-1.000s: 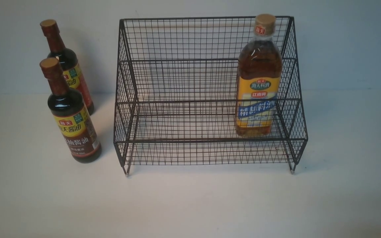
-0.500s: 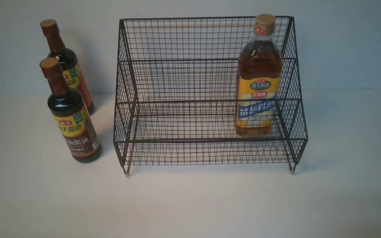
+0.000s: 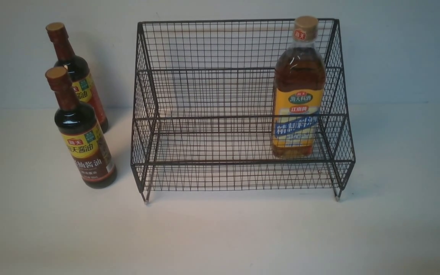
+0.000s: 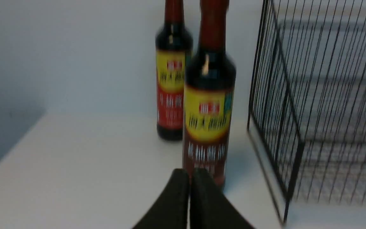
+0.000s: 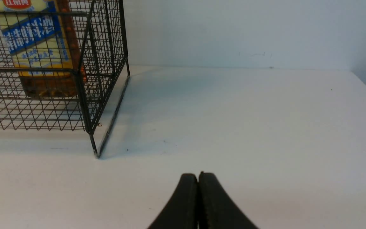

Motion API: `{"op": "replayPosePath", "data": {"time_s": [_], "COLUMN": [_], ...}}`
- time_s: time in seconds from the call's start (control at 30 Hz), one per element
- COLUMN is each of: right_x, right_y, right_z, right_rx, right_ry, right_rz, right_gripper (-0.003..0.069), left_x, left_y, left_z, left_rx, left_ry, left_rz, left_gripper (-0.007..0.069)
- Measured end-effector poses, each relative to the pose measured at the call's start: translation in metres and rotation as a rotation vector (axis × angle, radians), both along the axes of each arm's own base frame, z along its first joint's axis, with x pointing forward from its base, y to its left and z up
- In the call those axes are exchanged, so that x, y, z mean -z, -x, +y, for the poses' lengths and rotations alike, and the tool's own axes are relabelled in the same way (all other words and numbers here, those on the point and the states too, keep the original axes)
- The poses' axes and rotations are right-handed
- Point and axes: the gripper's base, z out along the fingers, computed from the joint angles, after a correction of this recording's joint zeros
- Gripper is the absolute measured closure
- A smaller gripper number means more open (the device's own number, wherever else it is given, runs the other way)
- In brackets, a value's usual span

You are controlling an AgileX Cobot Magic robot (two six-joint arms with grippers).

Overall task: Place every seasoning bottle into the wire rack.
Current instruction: Use the left arm to grab the condiment bottle closest to it

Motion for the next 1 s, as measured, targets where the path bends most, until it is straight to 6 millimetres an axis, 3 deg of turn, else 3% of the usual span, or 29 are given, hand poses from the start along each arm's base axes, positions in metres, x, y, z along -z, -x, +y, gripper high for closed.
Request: {"op": "replayPosePath", "data": {"time_s": [0.03,0.07,0.2,0.27,0.37,0.6,0.63,0.8,0.83,1.0], "right_x": [0.000,0.000,0.000,0.000,0.000,0.000,0.000,0.000,0.000,0.000], "right_y": [0.000,0.000,0.000,0.000,0.000,0.000,0.000,0.000,0.000,0.000], "right_z": [0.000,0.000,0.000,0.000,0.000,0.000,0.000,0.000,0.000,0.000], "right_rx": [0.000,0.000,0.000,0.000,0.000,0.000,0.000,0.000,0.000,0.000], "right_ry": [0.000,0.000,0.000,0.000,0.000,0.000,0.000,0.000,0.000,0.000], "right_rz": [0.000,0.000,0.001,0.001,0.002,0.002,0.003,0.004,0.004,0.004], "right_gripper": [0.0670,0.0670,0.0670,0.0670,0.0670,0.0669,0.0669,0.0669,0.0669,0.0669], "left_x": [0.000,-0.012,-0.032,-0.039,-0.042,-0.067,-0.072,-0.075,-0.075,-0.067], "left_y": [0.000,0.002,0.008,0.009,0.002,-0.049,-0.063,-0.112,-0.114,-0.151], "left_z": [0.000,0.001,0.003,0.004,0.004,0.002,0.000,-0.008,-0.008,-0.010], "left_rx": [0.000,-0.014,-0.037,-0.048,-0.051,-0.013,0.006,0.090,0.093,0.126], "left_ry": [0.000,-0.003,-0.006,-0.004,-0.006,-0.004,-0.014,-0.062,-0.063,-0.048], "left_rz": [0.000,-0.134,-0.367,-0.439,-0.405,-0.224,-0.206,-0.126,-0.121,-0.033], "left_gripper": [0.0629,0.0629,0.0629,0.0629,0.0629,0.0629,0.0629,0.0612,0.0609,0.0472]}}
